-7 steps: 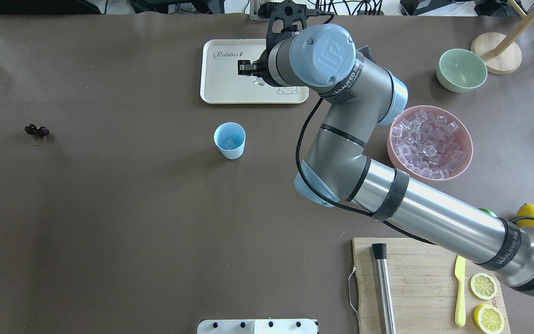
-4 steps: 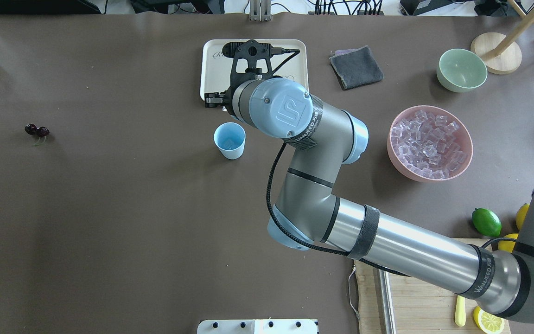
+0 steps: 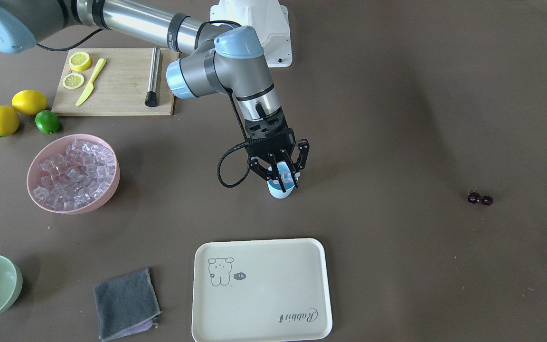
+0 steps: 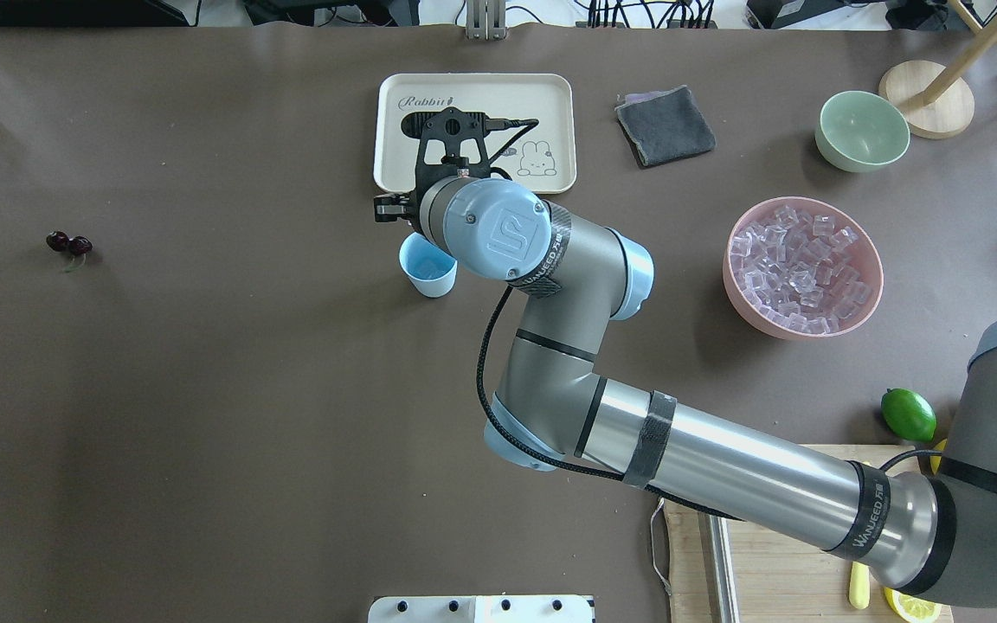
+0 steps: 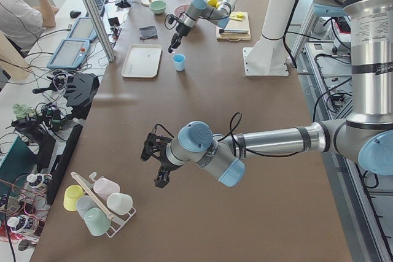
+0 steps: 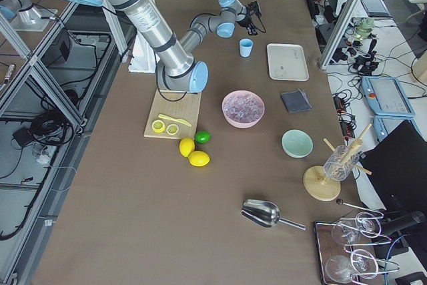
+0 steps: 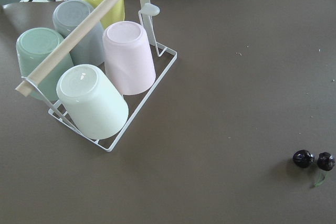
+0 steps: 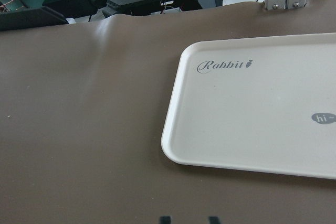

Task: Put ice and cherries in cup
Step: 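Open the right gripper to drop the ice into the cup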

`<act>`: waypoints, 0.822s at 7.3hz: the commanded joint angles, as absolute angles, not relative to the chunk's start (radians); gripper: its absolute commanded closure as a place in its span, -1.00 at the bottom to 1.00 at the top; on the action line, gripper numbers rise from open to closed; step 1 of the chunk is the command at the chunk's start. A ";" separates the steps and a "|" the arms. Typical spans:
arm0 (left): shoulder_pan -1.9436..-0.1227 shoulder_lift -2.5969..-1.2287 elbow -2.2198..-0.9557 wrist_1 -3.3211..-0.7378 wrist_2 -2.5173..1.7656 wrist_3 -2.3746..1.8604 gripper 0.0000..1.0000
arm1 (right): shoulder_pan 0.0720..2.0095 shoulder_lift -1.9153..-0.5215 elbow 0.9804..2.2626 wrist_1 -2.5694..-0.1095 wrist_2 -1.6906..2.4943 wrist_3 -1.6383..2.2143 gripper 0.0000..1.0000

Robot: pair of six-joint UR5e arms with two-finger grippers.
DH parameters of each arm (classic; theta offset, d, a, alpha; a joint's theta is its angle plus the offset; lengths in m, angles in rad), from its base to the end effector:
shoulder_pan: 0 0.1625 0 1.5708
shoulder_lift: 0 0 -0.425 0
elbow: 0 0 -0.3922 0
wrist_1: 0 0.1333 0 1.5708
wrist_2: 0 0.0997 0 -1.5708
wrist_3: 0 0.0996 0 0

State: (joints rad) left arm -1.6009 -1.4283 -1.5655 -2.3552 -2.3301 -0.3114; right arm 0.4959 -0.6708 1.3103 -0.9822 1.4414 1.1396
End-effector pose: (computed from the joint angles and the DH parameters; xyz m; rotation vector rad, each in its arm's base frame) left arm -0.0783 -0.4485 0.6398 0.4954 0.8086 -0.0740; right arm -0.6113 -0.4969 0.1319 0.6495 -1.0471 0.1358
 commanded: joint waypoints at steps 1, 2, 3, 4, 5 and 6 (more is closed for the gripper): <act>-1.598 -1.430 -1.559 -2.355 -2.329 -0.310 -0.96 | 0.495 -0.681 1.293 -0.969 1.448 1.131 1.00; -1.598 -1.433 -1.555 -2.355 -2.329 -0.310 -0.96 | 0.495 -0.684 1.293 -0.969 1.456 1.105 0.75; -1.598 -1.433 -1.549 -2.356 -2.329 -0.308 -0.96 | 0.495 -0.698 1.299 -0.968 1.468 1.076 -0.98; -1.598 -1.439 -1.551 -2.356 -2.330 -0.311 -0.96 | 0.497 -0.696 1.305 -0.968 1.470 1.075 -1.00; -1.598 -1.442 -1.561 -2.353 -2.332 -0.313 -0.96 | 0.515 -0.696 1.322 -0.969 1.515 1.072 -1.00; -1.597 -1.460 -1.560 -2.347 -2.330 -0.313 -0.96 | 0.540 -0.706 1.359 -0.977 1.579 1.072 -1.00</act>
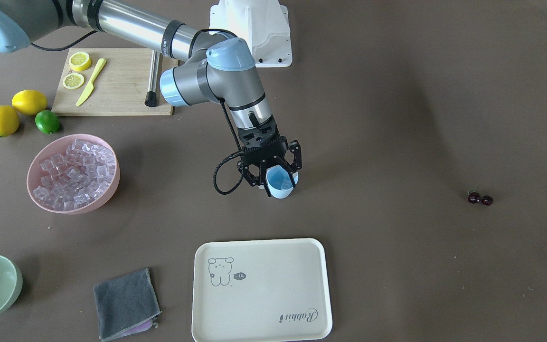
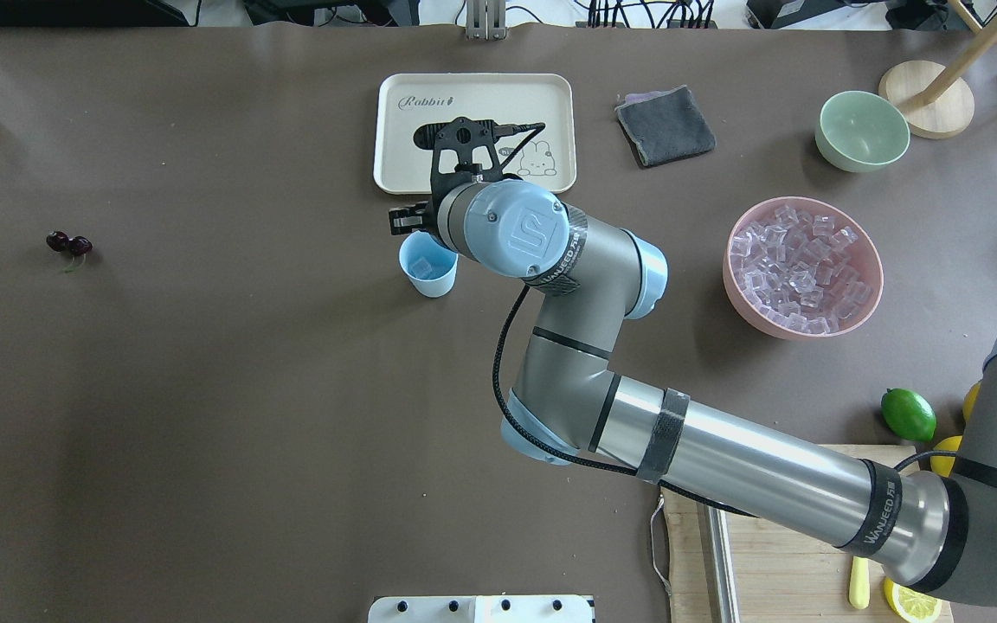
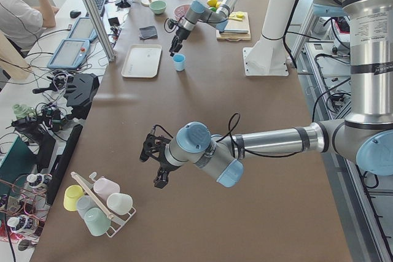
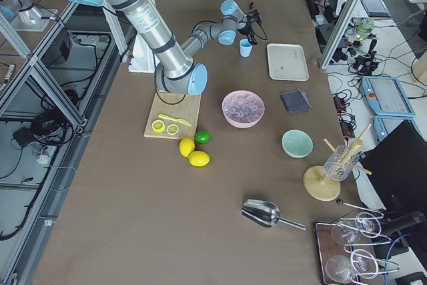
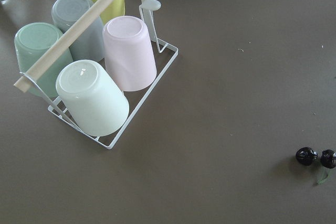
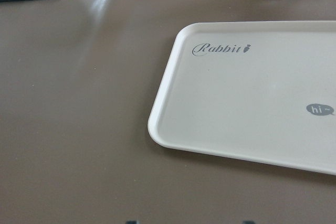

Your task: Put ice and cherries in cup

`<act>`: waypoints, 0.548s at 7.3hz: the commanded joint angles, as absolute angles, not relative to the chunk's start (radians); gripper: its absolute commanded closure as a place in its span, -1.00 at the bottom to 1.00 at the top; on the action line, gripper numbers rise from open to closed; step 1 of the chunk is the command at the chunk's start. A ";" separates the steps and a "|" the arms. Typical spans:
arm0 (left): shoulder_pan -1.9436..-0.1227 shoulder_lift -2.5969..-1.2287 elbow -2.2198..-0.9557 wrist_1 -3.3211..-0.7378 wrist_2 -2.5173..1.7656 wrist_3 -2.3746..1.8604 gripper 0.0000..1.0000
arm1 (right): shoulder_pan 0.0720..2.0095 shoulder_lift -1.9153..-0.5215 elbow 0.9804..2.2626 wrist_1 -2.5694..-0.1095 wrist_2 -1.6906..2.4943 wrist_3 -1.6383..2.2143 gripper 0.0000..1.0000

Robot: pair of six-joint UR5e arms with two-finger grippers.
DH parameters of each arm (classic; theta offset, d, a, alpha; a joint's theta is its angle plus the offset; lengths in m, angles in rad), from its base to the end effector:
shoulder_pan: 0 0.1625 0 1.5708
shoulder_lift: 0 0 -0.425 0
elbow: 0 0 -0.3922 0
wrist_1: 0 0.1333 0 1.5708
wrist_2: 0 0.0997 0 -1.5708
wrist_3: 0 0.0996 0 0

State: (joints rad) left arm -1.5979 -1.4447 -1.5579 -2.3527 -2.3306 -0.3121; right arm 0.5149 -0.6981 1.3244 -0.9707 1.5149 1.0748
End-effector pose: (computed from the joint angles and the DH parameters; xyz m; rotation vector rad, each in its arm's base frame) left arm -0.0771 -0.4561 0.6365 0.4997 0.8103 -0.0691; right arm -0.6023 -0.5003 0.1455 0.6363 -1.0492 0.0507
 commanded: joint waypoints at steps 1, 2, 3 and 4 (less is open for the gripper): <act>-1.597 -1.482 -1.562 -2.321 -2.330 -0.316 -0.96 | 0.599 -0.716 1.394 -0.992 1.664 1.072 -1.00; -1.597 -1.517 -1.562 -2.266 -2.344 -0.316 -0.96 | 0.670 -0.744 1.407 -1.012 1.771 1.048 -1.00; -1.597 -1.572 -1.562 -2.200 -2.385 -0.319 -0.96 | 0.751 -0.782 1.420 -1.014 1.848 0.972 -1.00; -1.594 -1.618 -1.557 -2.163 -2.390 -0.356 -0.96 | 0.823 -0.861 1.483 -1.029 1.964 0.950 -1.00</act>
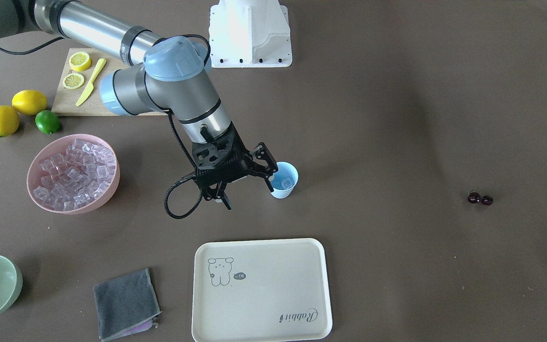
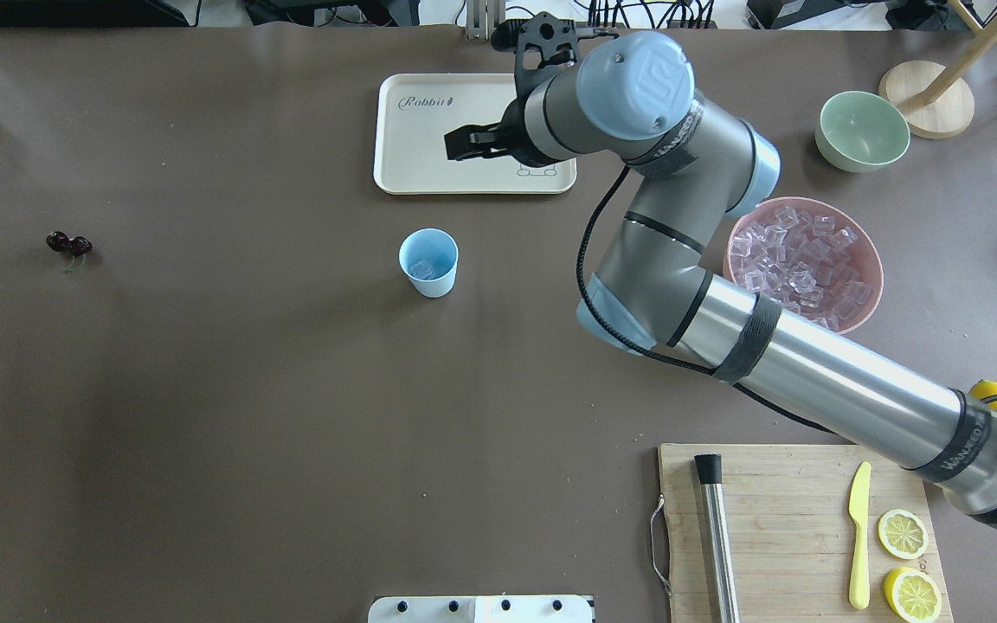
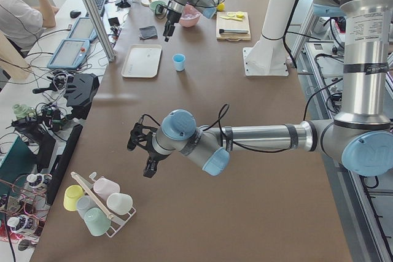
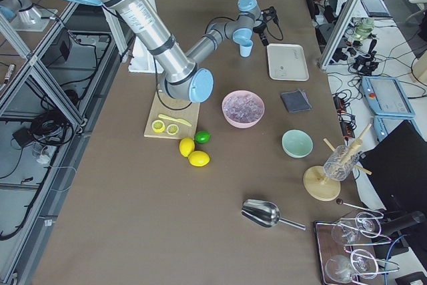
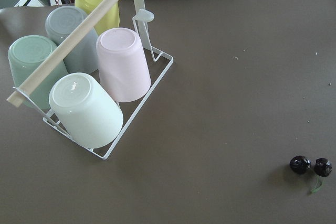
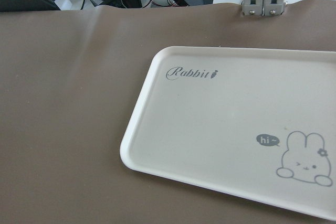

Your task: Put ice and cherries in cup

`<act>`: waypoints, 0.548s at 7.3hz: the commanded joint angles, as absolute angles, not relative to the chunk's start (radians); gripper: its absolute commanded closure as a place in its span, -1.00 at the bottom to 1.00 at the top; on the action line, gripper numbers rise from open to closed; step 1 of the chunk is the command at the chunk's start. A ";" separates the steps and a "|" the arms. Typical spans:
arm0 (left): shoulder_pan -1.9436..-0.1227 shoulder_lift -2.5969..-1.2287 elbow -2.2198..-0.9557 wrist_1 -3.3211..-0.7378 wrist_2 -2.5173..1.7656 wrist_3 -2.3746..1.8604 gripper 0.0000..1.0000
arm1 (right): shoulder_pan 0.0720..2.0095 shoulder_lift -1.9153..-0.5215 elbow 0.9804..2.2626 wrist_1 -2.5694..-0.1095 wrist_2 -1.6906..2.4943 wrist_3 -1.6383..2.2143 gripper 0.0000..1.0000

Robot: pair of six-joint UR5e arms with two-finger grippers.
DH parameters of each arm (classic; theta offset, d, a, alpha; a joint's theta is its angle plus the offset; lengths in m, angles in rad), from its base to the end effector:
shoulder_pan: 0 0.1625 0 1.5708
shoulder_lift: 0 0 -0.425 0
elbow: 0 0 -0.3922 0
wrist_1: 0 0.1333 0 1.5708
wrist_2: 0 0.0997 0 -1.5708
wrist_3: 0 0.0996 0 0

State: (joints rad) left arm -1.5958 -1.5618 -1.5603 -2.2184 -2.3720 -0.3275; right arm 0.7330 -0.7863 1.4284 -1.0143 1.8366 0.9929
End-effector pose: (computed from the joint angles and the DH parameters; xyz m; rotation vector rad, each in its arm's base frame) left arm -0.0745 -0.5080 0.5926 0.4690 0.8525 -0.0728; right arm -0.4783 -0.5748 0.1705 0.5406 -1.0851 -0.0236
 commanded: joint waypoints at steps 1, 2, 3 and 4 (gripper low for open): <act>-1.589 -1.640 -1.562 -2.161 -2.388 -0.423 -0.96 | 0.915 -0.944 1.582 -1.093 2.052 0.924 -1.00; -1.559 -1.679 -1.563 -2.166 -2.387 -0.493 -0.96 | 1.022 -0.986 1.642 -1.182 2.160 0.797 -1.00; -1.508 -1.712 -1.559 -2.167 -2.387 -0.535 -0.96 | 1.090 -1.055 1.696 -1.237 2.215 0.705 -1.00; -1.467 -1.735 -1.555 -2.169 -2.387 -0.544 -0.96 | 1.136 -1.124 1.718 -1.244 2.218 0.666 -1.00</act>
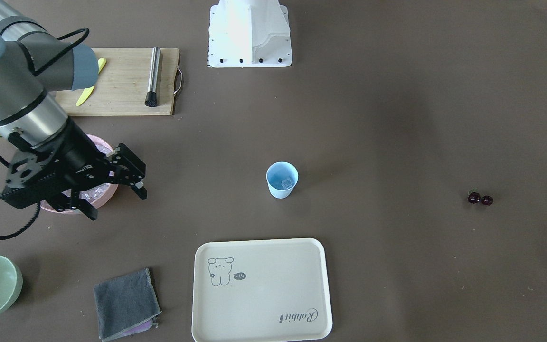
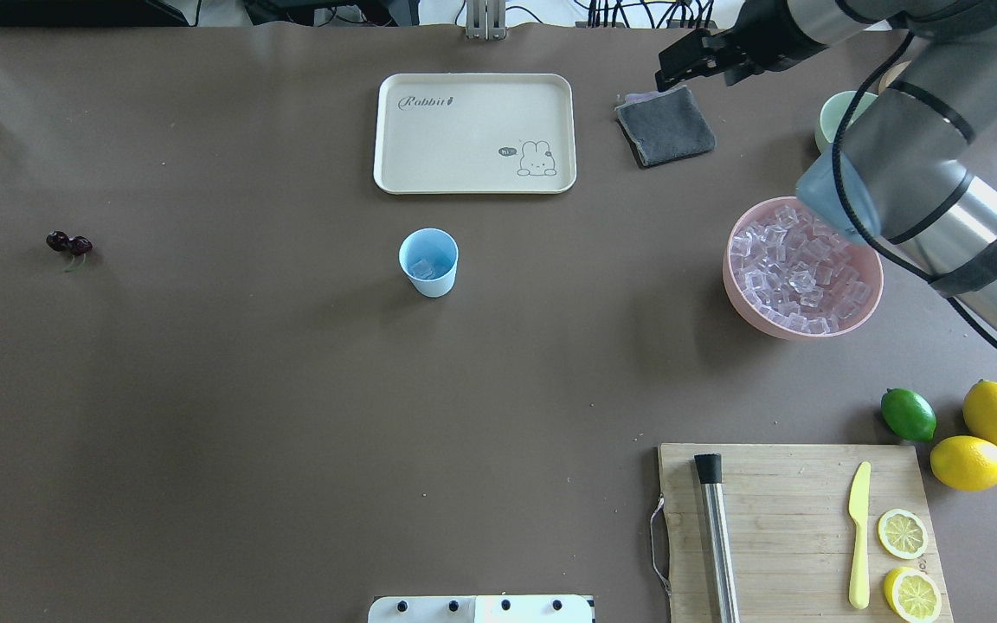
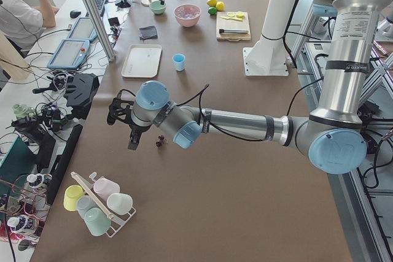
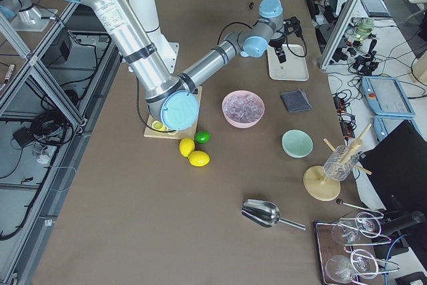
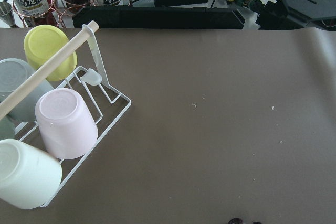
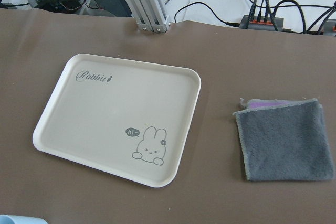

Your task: Put ice and cherries in cup

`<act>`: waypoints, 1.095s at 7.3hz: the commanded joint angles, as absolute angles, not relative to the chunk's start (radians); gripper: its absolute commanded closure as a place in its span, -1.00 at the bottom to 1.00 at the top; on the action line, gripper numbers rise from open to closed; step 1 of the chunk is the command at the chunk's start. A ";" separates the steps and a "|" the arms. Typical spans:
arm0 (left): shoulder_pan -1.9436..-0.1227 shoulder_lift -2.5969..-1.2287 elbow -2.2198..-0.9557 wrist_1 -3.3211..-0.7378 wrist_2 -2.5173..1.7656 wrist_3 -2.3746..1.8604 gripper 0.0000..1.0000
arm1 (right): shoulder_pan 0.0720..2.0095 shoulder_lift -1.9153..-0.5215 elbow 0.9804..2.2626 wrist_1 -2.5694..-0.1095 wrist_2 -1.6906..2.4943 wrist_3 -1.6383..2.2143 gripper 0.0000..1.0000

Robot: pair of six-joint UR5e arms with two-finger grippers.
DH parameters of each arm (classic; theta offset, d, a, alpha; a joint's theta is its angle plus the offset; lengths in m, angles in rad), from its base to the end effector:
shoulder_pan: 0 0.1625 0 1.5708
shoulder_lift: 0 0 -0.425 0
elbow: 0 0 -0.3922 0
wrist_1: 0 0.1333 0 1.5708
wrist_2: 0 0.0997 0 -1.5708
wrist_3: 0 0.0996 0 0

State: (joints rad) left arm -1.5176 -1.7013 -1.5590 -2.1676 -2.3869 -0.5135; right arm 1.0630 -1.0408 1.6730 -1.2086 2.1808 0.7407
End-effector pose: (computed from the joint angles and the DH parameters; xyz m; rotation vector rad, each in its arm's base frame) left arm -0.0306 -0.5672 0.5235 0.4283 0.9347 -0.1273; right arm -0.2514 -0.6086 0.2583 0.4527 -1.0115 -0.0945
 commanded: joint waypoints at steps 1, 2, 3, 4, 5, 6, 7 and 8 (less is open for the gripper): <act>-1.427 -1.750 -1.549 -2.168 -2.381 -0.549 -0.96 | 1.170 -1.193 1.733 -1.244 2.221 0.599 -1.00; -1.407 -1.750 -1.546 -2.168 -2.338 -0.549 -0.96 | 1.211 -1.254 1.741 -1.244 2.223 0.509 -1.00; -1.361 -1.750 -1.511 -2.171 -2.309 -0.549 -0.96 | 1.238 -1.325 1.761 -1.244 2.223 0.439 -1.00; -1.341 -1.753 -1.453 -2.177 -2.310 -0.548 -0.96 | 1.261 -1.372 1.772 -1.244 2.224 0.398 -1.00; -1.339 -1.753 -1.427 -2.169 -2.310 -0.552 -0.96 | 1.290 -1.396 1.773 -1.246 2.247 0.364 -1.00; -1.338 -1.753 -1.389 -2.169 -2.312 -0.552 -0.96 | 1.311 -1.400 1.775 -1.258 2.294 0.353 -1.00; -1.319 -1.753 -1.370 -2.174 -2.312 -0.549 -0.96 | 1.325 -1.420 1.788 -1.256 2.305 0.350 -1.00; -1.262 -1.772 -1.373 -2.175 -2.310 -0.554 -0.96 | 1.322 -1.437 1.802 -1.256 2.304 0.348 -1.00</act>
